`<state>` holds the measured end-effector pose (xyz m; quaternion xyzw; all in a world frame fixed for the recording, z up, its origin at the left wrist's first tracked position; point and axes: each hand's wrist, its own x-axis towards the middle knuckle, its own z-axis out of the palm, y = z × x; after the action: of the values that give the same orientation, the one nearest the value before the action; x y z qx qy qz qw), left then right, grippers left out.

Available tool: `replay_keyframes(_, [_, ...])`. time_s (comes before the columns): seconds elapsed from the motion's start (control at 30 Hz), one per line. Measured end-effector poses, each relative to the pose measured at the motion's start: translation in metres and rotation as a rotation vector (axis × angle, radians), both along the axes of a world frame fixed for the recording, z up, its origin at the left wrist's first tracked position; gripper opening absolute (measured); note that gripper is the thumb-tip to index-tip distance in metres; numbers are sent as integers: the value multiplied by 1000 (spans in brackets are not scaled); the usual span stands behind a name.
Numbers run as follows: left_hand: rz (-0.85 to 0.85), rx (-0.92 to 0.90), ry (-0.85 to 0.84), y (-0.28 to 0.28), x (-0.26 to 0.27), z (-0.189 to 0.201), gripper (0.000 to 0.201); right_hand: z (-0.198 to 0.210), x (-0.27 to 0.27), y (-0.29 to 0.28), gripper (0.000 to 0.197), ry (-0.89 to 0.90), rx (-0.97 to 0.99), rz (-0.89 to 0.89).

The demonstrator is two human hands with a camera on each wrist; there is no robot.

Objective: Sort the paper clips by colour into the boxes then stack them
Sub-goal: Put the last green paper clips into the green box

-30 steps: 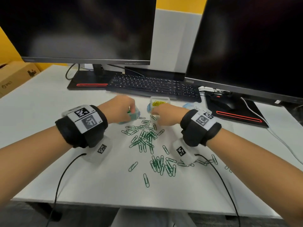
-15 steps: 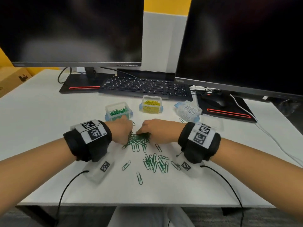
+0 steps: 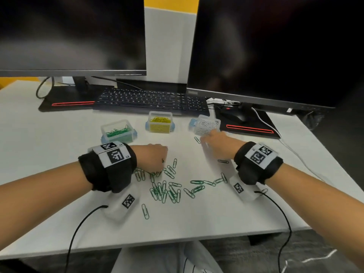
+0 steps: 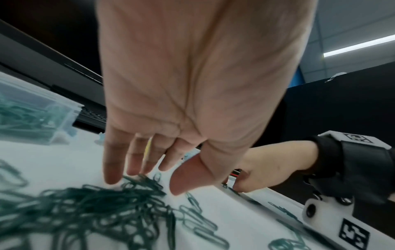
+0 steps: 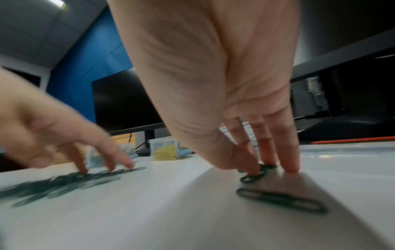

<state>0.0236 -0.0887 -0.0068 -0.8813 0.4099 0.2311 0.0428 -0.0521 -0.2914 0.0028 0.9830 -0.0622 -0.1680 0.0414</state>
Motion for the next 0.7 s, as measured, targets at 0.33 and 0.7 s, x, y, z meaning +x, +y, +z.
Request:
replay_keyframes(0.33, [-59,-105,2,-52,0,-5,23,-6,-23,29,54,-41,185,222])
replay_keyframes(0.7, [-207,-24,2,-92,-32,7,49,23,-131,-68,47,260,49,-287])
